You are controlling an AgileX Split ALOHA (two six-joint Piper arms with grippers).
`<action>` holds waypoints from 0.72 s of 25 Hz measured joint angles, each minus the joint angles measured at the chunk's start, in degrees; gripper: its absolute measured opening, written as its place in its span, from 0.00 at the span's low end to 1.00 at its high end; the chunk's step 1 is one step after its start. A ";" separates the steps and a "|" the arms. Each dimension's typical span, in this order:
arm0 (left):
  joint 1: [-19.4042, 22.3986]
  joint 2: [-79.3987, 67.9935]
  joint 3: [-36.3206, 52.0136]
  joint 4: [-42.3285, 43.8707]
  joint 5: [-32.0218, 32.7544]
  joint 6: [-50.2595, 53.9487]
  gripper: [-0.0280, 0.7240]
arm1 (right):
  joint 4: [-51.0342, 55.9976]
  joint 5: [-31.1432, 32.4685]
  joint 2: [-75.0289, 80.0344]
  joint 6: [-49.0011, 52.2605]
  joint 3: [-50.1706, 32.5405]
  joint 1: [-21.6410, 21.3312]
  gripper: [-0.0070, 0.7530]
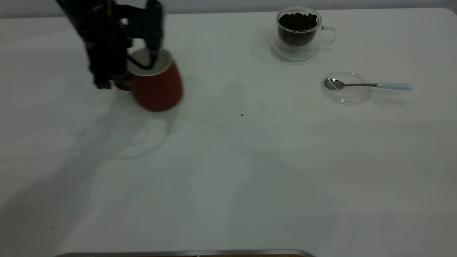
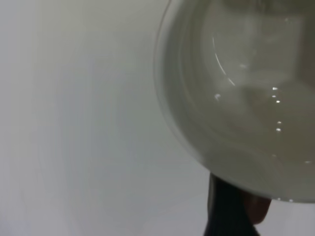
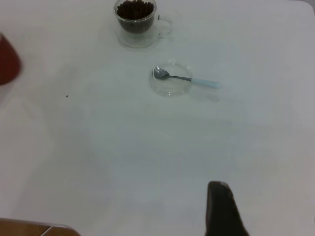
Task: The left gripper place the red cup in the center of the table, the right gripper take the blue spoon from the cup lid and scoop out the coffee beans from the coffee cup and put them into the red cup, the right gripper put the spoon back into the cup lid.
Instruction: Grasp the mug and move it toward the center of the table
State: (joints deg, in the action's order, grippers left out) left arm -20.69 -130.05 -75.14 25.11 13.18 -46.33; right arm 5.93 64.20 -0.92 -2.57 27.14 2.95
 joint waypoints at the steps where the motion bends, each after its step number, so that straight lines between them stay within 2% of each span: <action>1: -0.93 -0.05 0.00 -0.85 -0.53 0.00 0.68 | 0.00 0.00 0.00 0.00 0.00 0.00 0.64; 11: -8.13 -0.15 0.00 -2.02 -5.57 5.78 0.68 | 0.00 0.00 0.00 0.00 0.00 0.00 0.64; 14: -8.46 0.73 0.00 -2.07 -3.78 9.34 0.68 | 0.00 0.00 0.00 0.00 0.00 0.00 0.64; 18: -8.46 6.46 0.00 -2.12 2.10 14.31 0.68 | 0.00 0.00 0.00 0.00 0.00 0.00 0.64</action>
State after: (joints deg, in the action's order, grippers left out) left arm -29.15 -123.59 -75.14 22.98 15.28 -32.02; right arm 5.93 64.20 -0.92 -2.57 27.14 2.95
